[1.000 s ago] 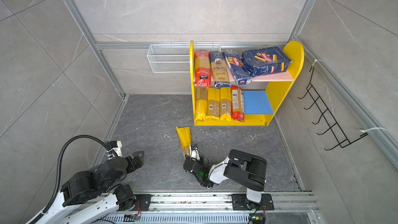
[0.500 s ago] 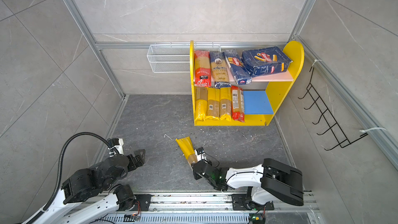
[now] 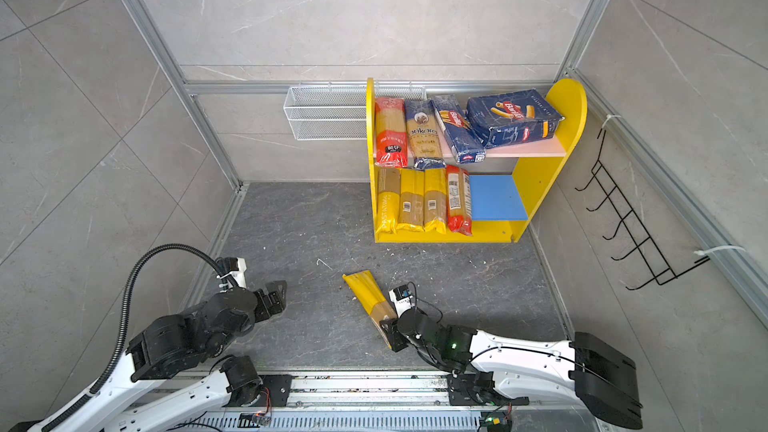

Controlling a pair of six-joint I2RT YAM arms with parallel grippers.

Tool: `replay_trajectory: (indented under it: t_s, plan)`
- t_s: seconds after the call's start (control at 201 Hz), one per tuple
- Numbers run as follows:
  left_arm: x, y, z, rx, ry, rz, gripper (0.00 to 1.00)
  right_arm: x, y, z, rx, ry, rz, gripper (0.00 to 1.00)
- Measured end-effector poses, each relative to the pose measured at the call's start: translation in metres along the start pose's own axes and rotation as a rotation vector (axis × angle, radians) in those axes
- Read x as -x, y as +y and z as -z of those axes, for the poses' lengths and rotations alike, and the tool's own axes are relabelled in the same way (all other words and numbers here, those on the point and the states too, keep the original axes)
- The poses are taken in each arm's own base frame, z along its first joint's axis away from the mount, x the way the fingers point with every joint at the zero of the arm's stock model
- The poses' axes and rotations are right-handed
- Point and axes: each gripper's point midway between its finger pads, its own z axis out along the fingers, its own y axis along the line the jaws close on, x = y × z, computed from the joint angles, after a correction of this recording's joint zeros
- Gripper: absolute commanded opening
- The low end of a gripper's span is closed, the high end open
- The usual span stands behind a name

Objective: Place and organize the pasta boxes and bags onto the shelf
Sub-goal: 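Lift the yellow bag upright and carry it onto the blue lower shelf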

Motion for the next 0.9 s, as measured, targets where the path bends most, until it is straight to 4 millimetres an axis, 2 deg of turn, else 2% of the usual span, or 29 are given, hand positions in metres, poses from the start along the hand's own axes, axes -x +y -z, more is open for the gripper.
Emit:
replay_trajectory:
  t_s: [0.294,0.508,0.712,0.896]
  plan:
    - [0.012,-0.02,-0.002,-0.014,-0.009,-0.036,1.0,0.02,0.003,0.038,0.041,-0.062,-0.014,0.1]
    - [0.021,-0.036,-0.005,-0.019,-0.01,-0.076,1.0,0.044,0.003,0.076,0.039,-0.132,-0.001,0.1]
    - [0.034,-0.057,-0.006,-0.043,-0.029,-0.115,1.0,0.067,-0.003,0.111,0.002,-0.208,0.012,0.1]
    - [0.044,-0.074,-0.009,-0.056,-0.039,-0.158,1.0,0.083,-0.013,0.129,-0.077,-0.248,0.045,0.11]
